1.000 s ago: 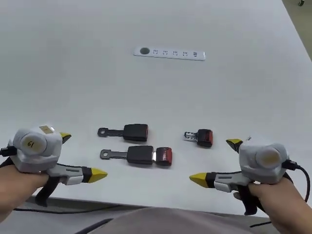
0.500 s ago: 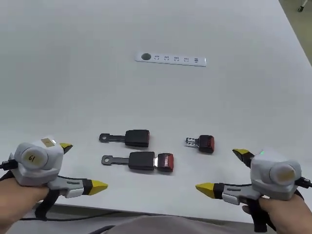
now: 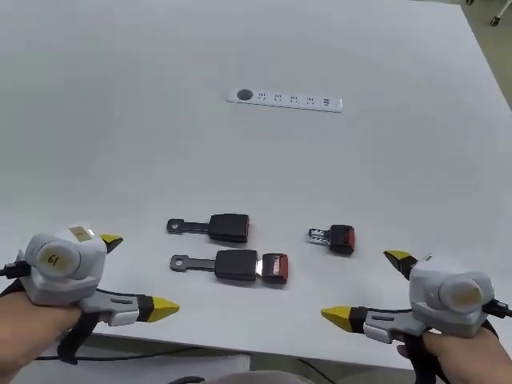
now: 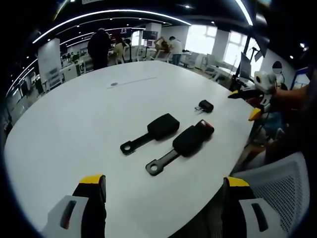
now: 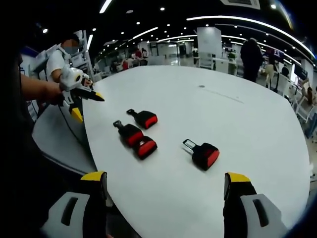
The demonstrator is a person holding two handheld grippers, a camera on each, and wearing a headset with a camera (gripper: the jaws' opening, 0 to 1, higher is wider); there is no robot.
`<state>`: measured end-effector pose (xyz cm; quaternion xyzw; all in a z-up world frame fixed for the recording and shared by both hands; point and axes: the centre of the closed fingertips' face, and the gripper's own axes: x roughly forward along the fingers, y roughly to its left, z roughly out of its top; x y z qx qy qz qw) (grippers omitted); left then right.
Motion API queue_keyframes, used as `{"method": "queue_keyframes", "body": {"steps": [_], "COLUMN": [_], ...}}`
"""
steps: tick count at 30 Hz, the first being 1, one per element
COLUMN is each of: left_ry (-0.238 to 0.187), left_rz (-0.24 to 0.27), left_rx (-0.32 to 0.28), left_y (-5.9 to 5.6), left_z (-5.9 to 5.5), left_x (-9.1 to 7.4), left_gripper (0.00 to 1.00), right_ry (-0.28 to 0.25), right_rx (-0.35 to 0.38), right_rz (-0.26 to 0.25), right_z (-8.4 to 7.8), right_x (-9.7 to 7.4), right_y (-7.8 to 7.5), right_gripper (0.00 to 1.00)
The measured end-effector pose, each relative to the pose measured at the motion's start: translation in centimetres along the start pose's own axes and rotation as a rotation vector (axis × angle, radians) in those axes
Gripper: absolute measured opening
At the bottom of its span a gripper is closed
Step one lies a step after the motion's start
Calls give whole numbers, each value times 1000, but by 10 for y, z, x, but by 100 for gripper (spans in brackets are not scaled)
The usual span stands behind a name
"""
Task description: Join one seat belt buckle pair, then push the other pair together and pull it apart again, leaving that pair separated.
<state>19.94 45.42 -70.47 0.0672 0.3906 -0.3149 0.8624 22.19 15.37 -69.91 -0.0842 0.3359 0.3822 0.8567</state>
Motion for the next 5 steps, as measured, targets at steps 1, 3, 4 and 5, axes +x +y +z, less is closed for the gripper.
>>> {"method": "queue_keyframes", "body": {"steps": [1, 3, 4, 5], "left_ry": [1, -5, -11, -14], "left_rz": [-3, -5, -6, -7], "left_rx": [-5, -10, -10, -8], "left_y": [-1, -2, -1, -1], "left_z": [0, 2, 2, 2], "left_x": [-1, -2, -2, -2], "left_gripper": [100, 100, 100, 100], "right_ry": [10, 12, 13, 13], "right_rx": [1, -13, -22, -21], "right_rz": [-7, -3, -5, -5], "right_z": [-1, 2, 3, 7], "right_x": [-1, -4, -5, -7], "right_y": [-1, 3, 4, 6], "right_gripper": [100, 100, 100, 100]}}
